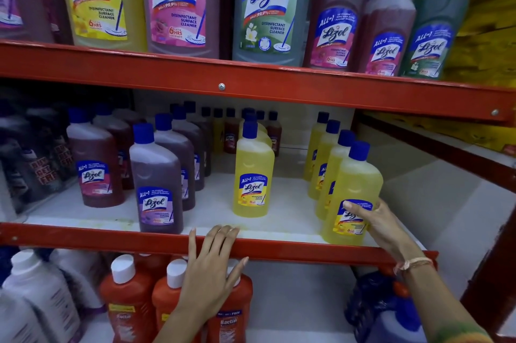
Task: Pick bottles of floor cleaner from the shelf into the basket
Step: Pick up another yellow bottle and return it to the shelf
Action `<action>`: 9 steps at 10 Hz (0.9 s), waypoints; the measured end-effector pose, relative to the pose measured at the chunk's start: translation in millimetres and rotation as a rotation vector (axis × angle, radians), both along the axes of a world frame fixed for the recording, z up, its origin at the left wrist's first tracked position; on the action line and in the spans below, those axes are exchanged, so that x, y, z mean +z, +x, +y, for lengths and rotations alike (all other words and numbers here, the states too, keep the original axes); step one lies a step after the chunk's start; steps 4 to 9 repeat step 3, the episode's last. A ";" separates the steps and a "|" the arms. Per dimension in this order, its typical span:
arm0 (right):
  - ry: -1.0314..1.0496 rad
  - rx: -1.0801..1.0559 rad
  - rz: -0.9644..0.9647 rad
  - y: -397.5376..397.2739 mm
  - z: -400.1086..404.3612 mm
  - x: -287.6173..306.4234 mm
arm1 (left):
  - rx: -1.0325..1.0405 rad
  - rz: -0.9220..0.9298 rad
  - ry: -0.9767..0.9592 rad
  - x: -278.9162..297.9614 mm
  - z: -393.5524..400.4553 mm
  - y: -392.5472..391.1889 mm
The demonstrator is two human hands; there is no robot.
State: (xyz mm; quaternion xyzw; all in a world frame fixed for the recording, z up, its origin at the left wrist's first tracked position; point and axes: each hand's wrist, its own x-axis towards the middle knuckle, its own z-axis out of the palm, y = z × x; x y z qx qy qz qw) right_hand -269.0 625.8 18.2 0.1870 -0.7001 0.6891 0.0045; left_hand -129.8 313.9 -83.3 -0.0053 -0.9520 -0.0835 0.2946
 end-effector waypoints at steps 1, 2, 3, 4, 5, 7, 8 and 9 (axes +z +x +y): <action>0.024 0.010 -0.012 -0.8 3.5 0.8 | 0.001 0.003 -0.016 3.1 1.6 1.1; 0.070 0.014 -0.017 2.9 3.4 5.3 | -0.023 0.014 0.022 7.0 0.9 4.0; 0.092 -0.090 0.053 14.6 2.1 19.6 | -0.037 0.135 0.054 26.6 -1.6 9.1; 0.092 -0.090 0.053 14.6 2.1 19.6 | -0.037 0.135 0.054 26.6 -1.6 9.1; 0.092 -0.090 0.053 14.6 2.1 19.6 | -0.037 0.135 0.054 26.6 -1.6 9.1; 0.092 -0.090 0.053 14.6 2.1 19.6 | -0.037 0.135 0.054 26.6 -1.6 9.1; 0.092 -0.090 0.053 14.6 2.1 19.6 | -0.037 0.135 0.054 26.6 -1.6 9.1; 0.092 -0.090 0.053 14.6 2.1 19.6 | -0.037 0.135 0.054 26.6 -1.6 9.1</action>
